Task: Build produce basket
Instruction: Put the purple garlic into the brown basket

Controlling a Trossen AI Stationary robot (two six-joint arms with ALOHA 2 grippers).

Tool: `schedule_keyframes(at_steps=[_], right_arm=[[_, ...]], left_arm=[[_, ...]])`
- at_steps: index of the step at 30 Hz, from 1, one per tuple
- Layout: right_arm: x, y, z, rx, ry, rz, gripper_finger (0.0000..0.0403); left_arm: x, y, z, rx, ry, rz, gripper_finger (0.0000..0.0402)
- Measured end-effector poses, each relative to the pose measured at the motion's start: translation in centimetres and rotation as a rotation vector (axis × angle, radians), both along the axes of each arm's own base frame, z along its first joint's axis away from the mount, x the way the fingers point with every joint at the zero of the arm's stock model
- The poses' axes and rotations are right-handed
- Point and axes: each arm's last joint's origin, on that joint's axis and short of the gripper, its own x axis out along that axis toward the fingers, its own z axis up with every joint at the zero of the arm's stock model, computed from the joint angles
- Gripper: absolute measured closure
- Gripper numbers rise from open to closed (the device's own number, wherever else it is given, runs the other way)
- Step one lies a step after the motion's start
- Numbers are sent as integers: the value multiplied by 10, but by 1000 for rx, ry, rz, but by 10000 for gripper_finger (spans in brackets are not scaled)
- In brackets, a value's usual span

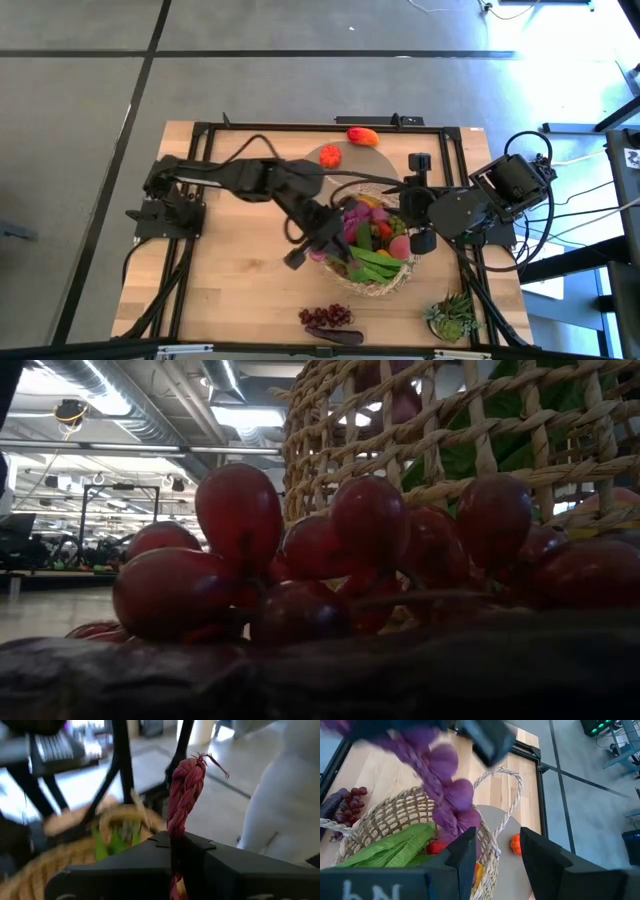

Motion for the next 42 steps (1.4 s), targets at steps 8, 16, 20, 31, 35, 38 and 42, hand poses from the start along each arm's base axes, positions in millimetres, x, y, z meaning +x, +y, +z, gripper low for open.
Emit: schedule_keyframes(at_steps=[8,16,20,31,35,38,42], right_arm=[[0,0,0,0,0,0,256],[0,0,0,5,5,5,256],[0,0,0,6,5,6,256],[0,0,0,9,3,4,256],[0,0,0,9,0,4,256],[0,0,1,9,-2,6,256],[-3,-1,2,9,-8,8,256]], left_arm=[[27,18,-36,33,137,53,401],[48,23,-64,44,209,76,378],[48,23,-66,31,230,83,356],[48,24,-66,33,242,101,296],[43,26,-59,32,230,113,296],[35,28,-50,41,214,143,296],[25,29,-39,52,205,194,294]])
